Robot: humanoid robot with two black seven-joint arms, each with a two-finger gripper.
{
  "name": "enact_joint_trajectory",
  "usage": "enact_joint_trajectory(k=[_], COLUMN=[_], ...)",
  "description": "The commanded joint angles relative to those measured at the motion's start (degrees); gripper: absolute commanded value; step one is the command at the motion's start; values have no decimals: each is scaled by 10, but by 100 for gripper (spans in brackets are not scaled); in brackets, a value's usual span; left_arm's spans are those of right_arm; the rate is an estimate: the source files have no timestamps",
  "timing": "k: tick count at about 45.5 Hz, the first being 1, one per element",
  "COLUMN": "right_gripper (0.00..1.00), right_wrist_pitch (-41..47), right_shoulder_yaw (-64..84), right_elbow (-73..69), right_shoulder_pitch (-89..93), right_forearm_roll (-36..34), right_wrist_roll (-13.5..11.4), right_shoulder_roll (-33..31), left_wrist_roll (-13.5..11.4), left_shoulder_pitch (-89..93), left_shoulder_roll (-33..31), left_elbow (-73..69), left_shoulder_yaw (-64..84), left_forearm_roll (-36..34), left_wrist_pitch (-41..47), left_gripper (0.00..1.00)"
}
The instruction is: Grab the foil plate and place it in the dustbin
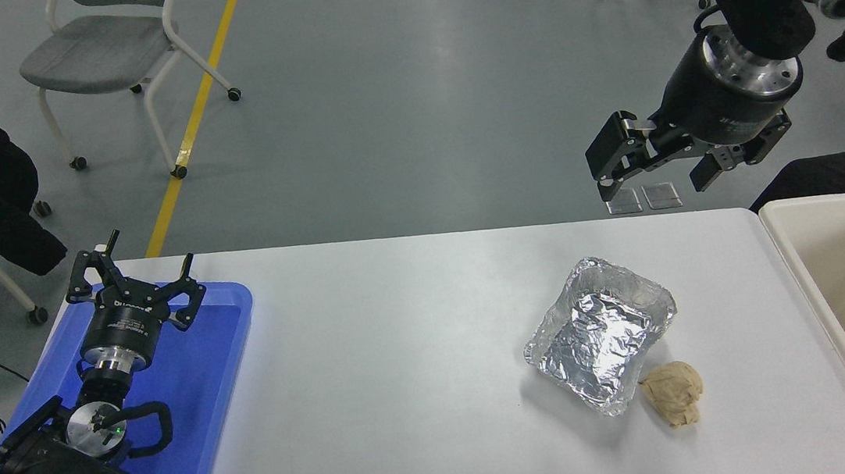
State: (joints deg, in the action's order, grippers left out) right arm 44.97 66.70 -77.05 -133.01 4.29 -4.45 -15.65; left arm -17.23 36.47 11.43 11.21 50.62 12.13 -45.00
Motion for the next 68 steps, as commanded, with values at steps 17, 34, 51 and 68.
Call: enact_joint_trajectory(k=[17, 34, 51, 68], right_gripper=[100, 100, 100, 100], right_wrist_pitch=[0, 0, -44, -78], right_shoulder_yaw=[-47, -86, -174, -288], right_elbow=[75, 158, 275, 349], right_shoulder_pitch=[96, 210, 411, 586], right_forearm_roll=[65, 99, 183, 234], right_wrist_roll=[0, 1, -1, -1], right_shoulder_roll=[-2, -8, -33, -40], left_wrist_roll=[2, 2, 1, 2], left_shoulder_pitch=[0, 0, 0, 0], left_shoulder_roll=[0, 0, 0, 0], left_elbow=[-1, -1, 1, -1], left_shoulder_yaw=[0, 0, 0, 0], left_forearm_roll=[0, 0, 0, 0], left_wrist_pitch=[0, 0, 0, 0], left_gripper=[100, 100, 100, 100])
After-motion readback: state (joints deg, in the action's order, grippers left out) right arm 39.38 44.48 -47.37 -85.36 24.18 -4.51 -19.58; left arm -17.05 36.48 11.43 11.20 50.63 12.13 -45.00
